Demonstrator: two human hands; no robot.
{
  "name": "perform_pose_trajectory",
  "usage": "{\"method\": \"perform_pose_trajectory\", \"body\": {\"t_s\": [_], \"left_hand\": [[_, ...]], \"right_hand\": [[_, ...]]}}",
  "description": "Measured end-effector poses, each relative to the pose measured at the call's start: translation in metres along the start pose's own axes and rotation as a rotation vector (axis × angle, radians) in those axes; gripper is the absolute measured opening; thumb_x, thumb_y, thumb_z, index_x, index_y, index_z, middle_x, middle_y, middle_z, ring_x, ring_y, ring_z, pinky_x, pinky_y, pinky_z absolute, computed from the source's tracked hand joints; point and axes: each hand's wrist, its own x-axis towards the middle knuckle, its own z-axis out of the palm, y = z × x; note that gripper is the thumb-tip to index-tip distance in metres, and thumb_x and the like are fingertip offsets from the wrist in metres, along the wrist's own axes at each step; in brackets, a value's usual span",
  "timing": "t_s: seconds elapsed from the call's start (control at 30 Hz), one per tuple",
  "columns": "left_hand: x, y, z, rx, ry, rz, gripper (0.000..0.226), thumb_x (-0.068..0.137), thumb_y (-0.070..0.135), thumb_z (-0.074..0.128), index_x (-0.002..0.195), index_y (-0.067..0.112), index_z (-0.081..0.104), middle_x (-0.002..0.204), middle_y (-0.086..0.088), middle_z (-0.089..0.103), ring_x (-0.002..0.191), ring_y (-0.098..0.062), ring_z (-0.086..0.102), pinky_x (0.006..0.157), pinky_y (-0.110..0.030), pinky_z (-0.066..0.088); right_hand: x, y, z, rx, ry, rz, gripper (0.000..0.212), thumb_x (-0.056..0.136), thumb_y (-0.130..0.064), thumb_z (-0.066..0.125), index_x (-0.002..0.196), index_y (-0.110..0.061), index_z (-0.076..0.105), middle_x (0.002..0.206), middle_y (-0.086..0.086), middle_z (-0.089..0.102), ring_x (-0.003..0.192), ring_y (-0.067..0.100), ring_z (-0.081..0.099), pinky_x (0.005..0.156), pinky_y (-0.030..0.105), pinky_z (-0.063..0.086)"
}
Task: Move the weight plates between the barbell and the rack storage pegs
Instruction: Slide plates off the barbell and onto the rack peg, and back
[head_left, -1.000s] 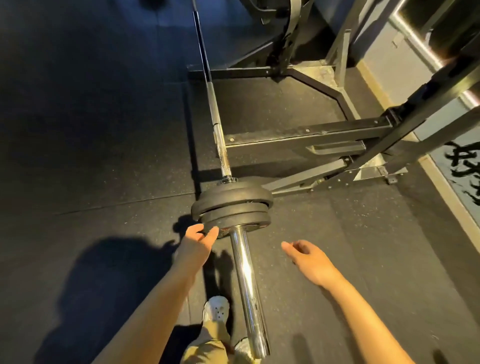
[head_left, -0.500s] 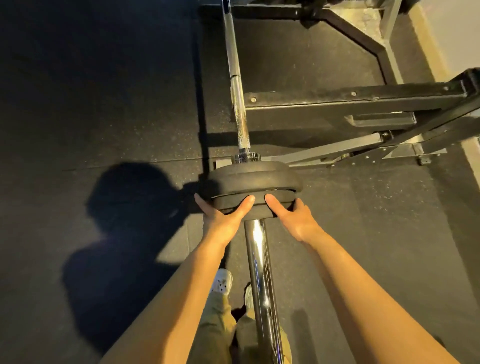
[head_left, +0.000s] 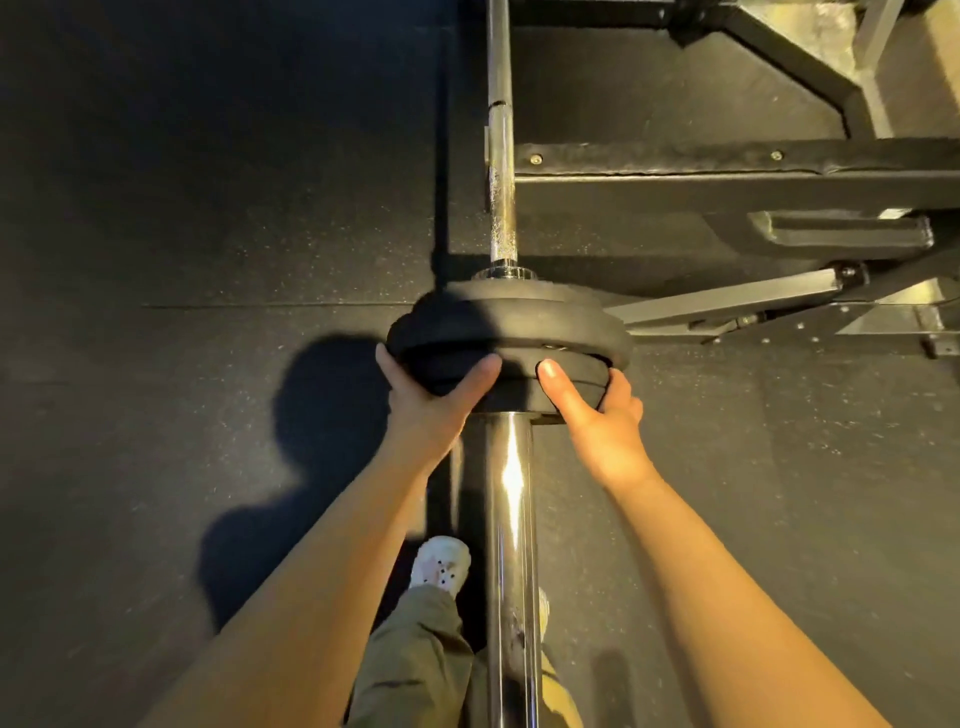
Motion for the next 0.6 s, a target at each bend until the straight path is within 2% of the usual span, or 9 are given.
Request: {"method": "perform_pose_trajectory", "body": {"t_s": [0.1, 0.23, 0.4, 0.53, 0.6], "left_hand": [[-0.003, -0.004, 0.000, -0.031, -0.006, -0.003, 0.131, 0.053, 0.067, 0.077, 0.150, 0.036, -0.006, 0.151, -0.006, 0.027, 0.136, -0.030, 0.031, 0.112, -0.045, 0.027], [-0.008, -0.005, 0.002, 0.026, 0.053, -0.031, 0.113, 0.072, 0.057, 0.071, 0.153, 0.025, -0.002, 0.154, -0.007, 0.025, 0.139, -0.030, 0.026, 0.111, -0.042, 0.023], [-0.016, -0.011, 0.005, 0.082, 0.114, 0.012, 0.110, 0.074, 0.058, 0.071, 0.152, 0.026, 0.001, 0.155, -0.006, 0.024, 0.141, -0.031, 0.025, 0.111, -0.049, 0.023], [-0.018, -0.013, 0.007, 0.060, 0.085, -0.023, 0.115, 0.069, 0.063, 0.071, 0.151, 0.031, -0.004, 0.156, -0.004, 0.021, 0.141, -0.031, 0.024, 0.110, -0.050, 0.025], [-0.018, -0.013, 0.008, 0.055, 0.092, -0.014, 0.117, 0.064, 0.066, 0.073, 0.151, 0.033, 0.001, 0.154, -0.006, 0.023, 0.139, -0.031, 0.026, 0.111, -0.051, 0.027]], "right_hand": [[-0.002, 0.007, 0.000, 0.034, 0.009, 0.000, 0.105, 0.072, -0.066, 0.065, 0.153, -0.022, 0.013, 0.155, 0.002, 0.010, 0.141, 0.026, 0.025, 0.111, 0.039, 0.026], [-0.011, 0.013, 0.001, 0.065, 0.021, 0.022, 0.109, 0.069, -0.070, 0.065, 0.152, -0.019, 0.018, 0.155, 0.000, 0.011, 0.139, 0.025, 0.029, 0.109, 0.040, 0.030], [-0.020, 0.017, -0.005, 0.024, 0.010, 0.031, 0.109, 0.066, -0.074, 0.065, 0.149, -0.015, 0.026, 0.155, 0.003, 0.018, 0.137, 0.026, 0.033, 0.107, 0.041, 0.033], [-0.018, 0.015, -0.008, -0.040, -0.014, 0.013, 0.115, 0.062, -0.079, 0.062, 0.150, -0.015, 0.025, 0.155, 0.005, 0.021, 0.137, 0.030, 0.033, 0.106, 0.045, 0.034], [-0.013, 0.016, -0.010, -0.080, -0.020, -0.003, 0.115, 0.063, -0.080, 0.059, 0.150, -0.014, 0.025, 0.155, 0.006, 0.021, 0.137, 0.031, 0.032, 0.106, 0.046, 0.033]]}}
